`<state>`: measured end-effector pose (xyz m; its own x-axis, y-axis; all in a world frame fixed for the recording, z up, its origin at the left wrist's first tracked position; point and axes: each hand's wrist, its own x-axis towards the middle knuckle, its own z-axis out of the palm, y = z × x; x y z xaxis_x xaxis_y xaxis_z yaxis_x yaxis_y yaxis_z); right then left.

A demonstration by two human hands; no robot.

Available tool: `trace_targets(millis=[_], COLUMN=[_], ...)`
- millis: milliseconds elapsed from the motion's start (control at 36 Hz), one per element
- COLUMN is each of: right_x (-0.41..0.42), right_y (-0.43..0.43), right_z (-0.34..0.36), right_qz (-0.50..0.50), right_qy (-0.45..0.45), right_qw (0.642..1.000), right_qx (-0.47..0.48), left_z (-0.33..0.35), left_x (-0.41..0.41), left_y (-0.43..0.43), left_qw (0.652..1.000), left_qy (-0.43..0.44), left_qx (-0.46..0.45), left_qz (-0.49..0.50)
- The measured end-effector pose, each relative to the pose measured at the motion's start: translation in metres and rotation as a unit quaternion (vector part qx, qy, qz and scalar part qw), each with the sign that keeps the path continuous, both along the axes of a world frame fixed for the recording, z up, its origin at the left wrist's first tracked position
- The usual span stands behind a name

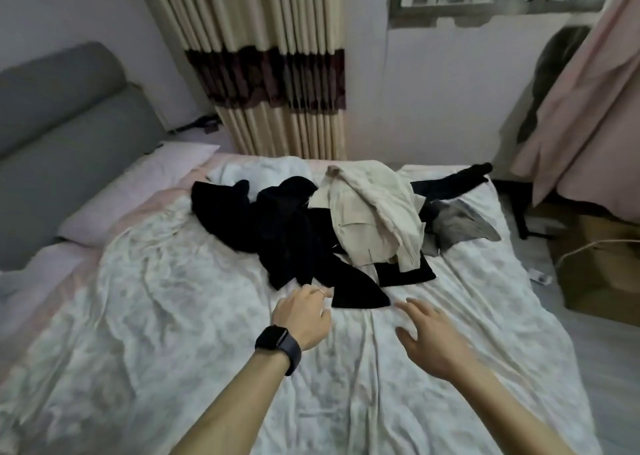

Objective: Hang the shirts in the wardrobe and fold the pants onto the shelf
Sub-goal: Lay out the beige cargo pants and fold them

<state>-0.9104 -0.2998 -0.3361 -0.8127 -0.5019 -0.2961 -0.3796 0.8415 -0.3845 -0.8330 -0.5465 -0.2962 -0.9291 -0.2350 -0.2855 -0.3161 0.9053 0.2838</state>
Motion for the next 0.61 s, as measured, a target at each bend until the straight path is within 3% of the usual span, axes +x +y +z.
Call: trace_targets(millis=[361, 500, 611], right_x=[-0.099, -0.093, -0.093], right_y=[0.035, 0.055, 0.045], right_z=[-0.249, -0.338, -0.374], right_qz=[-0.131, -0.158, -0.181], right_qy=[-0.083, -0.007, 0.029], right_qw=[0.977, 0.980, 0.979], right_qx=[0.143, 0.117, 0.093], left_z=[-0.212, -0.257, -0.279], left_x=[-0.183, -0.252, -0.313], left_y=[0.023, 0.051, 0.054], left_qw=[0.984, 0.951, 0.893], left_qy=[-0.062, 0.043, 0.143], left_qx=[-0.085, -0.195, -0.278], left_qz=[-0.146, -0.235, -0.324])
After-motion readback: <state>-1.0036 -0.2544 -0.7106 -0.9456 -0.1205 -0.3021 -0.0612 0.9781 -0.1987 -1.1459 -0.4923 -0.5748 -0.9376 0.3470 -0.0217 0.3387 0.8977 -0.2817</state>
